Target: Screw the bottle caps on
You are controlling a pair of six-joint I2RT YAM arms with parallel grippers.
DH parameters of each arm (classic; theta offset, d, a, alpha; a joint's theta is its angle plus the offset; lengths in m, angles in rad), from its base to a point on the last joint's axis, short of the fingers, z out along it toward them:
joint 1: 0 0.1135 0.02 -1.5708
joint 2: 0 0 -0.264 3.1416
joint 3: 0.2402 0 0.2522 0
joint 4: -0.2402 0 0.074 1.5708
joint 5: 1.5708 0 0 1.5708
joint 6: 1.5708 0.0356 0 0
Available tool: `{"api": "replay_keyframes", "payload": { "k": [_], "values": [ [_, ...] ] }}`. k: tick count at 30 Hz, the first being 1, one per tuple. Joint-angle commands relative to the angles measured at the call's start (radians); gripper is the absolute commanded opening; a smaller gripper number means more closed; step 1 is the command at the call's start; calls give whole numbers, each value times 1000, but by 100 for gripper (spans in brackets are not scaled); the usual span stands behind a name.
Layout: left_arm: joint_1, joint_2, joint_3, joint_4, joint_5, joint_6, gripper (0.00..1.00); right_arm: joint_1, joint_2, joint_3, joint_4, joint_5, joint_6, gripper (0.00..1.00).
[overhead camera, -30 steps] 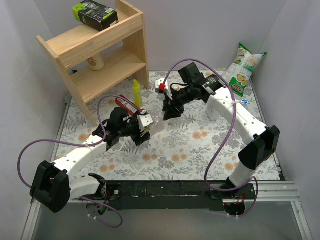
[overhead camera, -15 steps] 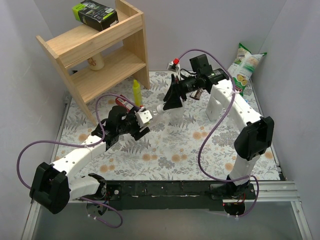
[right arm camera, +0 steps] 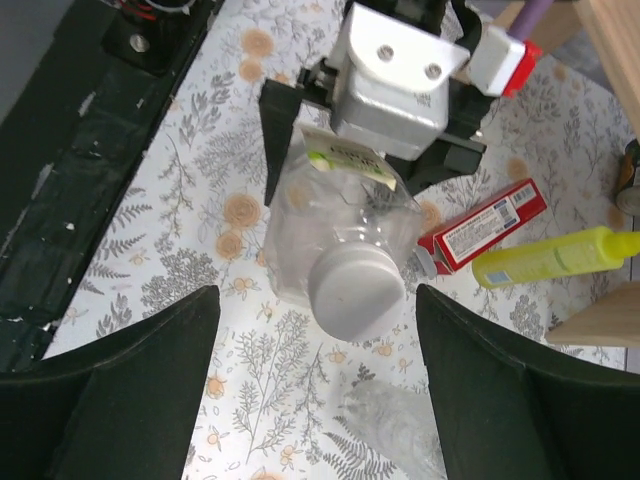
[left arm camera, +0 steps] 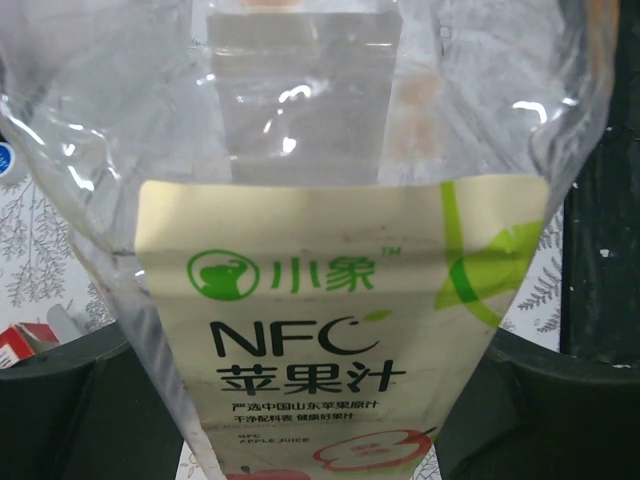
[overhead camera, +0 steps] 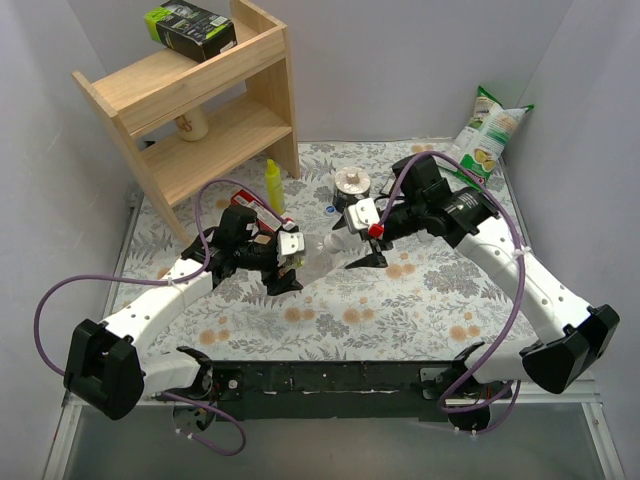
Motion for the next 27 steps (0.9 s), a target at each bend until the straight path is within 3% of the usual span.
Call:
{"api": "replay_keyframes", "payload": {
  "k": [1,10,16,27],
  "values": [
    [5,-9,42,-34,95,30,0,0,22,-13,69,58,-54,83],
    [5,-11,46,-31,98,34,0,2,71,34,41,19,-37,64],
    [5,-3,46,-31,96,31,0,2,85,57,28,-26,-8,58],
    [5,11,52,-17,102,19,0,2,82,40,77,-57,89,54]
  ]
}}
